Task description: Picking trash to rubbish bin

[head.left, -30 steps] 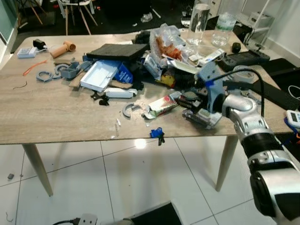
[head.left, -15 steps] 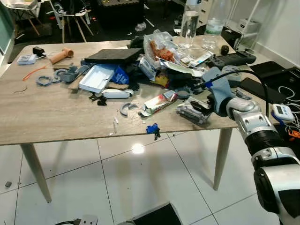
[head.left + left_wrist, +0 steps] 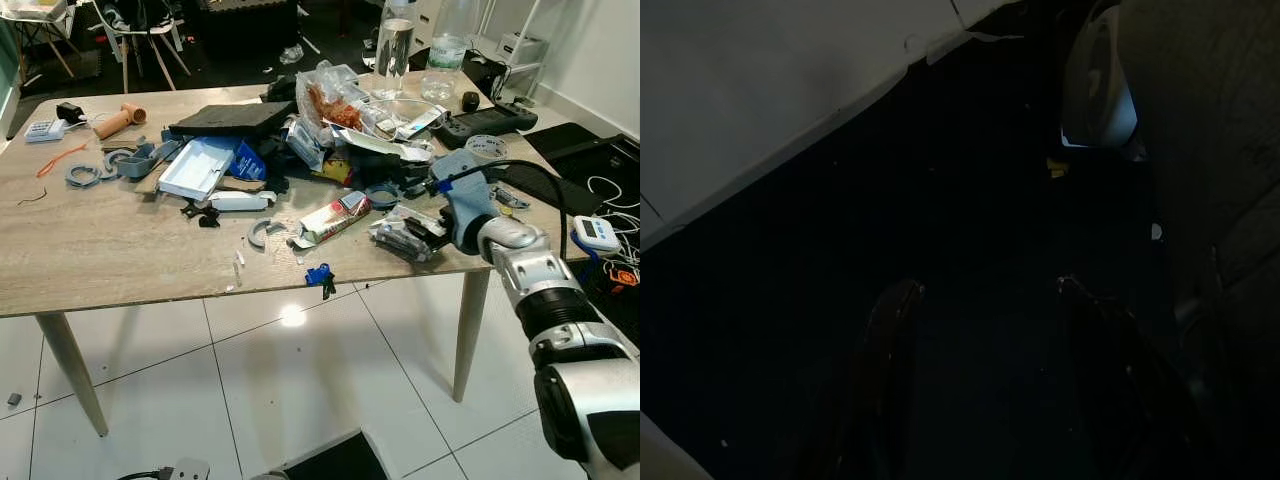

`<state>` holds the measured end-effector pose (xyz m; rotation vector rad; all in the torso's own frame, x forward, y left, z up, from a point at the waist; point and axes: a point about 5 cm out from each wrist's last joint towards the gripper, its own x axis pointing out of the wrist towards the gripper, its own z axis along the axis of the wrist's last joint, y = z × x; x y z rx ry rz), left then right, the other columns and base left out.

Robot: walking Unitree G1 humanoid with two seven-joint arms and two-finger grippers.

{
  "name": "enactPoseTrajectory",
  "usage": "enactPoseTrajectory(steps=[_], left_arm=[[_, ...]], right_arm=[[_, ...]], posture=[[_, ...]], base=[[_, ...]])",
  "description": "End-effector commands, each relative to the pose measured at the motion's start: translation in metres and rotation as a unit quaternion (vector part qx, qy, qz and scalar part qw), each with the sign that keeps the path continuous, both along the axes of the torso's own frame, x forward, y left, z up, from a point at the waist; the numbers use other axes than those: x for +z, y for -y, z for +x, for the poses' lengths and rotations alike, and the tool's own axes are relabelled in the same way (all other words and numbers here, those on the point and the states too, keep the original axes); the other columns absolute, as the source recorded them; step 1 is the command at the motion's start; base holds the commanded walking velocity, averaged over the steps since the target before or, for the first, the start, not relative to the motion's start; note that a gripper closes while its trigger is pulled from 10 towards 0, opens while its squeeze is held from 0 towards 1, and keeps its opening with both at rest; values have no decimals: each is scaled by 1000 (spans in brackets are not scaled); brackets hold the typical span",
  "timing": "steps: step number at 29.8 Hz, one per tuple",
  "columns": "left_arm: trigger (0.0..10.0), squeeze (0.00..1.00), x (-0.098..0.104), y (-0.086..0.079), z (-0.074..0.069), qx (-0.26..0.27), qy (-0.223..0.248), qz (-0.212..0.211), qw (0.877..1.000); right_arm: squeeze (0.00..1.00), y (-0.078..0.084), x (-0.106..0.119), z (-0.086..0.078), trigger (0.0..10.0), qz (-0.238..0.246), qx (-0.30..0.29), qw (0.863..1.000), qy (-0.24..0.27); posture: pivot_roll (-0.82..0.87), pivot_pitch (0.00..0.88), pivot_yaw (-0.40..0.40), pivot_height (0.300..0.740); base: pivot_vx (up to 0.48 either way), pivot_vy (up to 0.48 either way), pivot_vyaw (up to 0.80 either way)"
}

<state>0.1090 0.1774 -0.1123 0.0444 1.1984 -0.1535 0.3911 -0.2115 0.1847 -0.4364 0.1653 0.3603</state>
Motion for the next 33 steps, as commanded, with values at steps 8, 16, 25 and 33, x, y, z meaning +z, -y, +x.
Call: enactPoseTrajectory(steps=[8,16,25,33], left_arm=[[10000,0,0,9,2,-21,6,-15,1000],[10000,0,0,8,1,-23,5,-15,1000],[10000,0,0,7,0,-23,4,-13,1000],[10000,0,0,4,-2,-22,2,-12,1000]], right_arm=[[1000,10,-21,-5,10000,-16,-23,999,-44],[0,12,-20,-5,10000,-16,-31,999,-17],[0,4,-34,-8,10000,-7,-21,999,-40],[0,3,-52,-15,10000,57,-31,996,-57]], posture=[[-12,90,55,740],[-10,103,65,740],[-4,114,71,740],[5,121,80,740]], base=[[0,0,0],[0,0,0],[0,0,0],[0,0,0]])
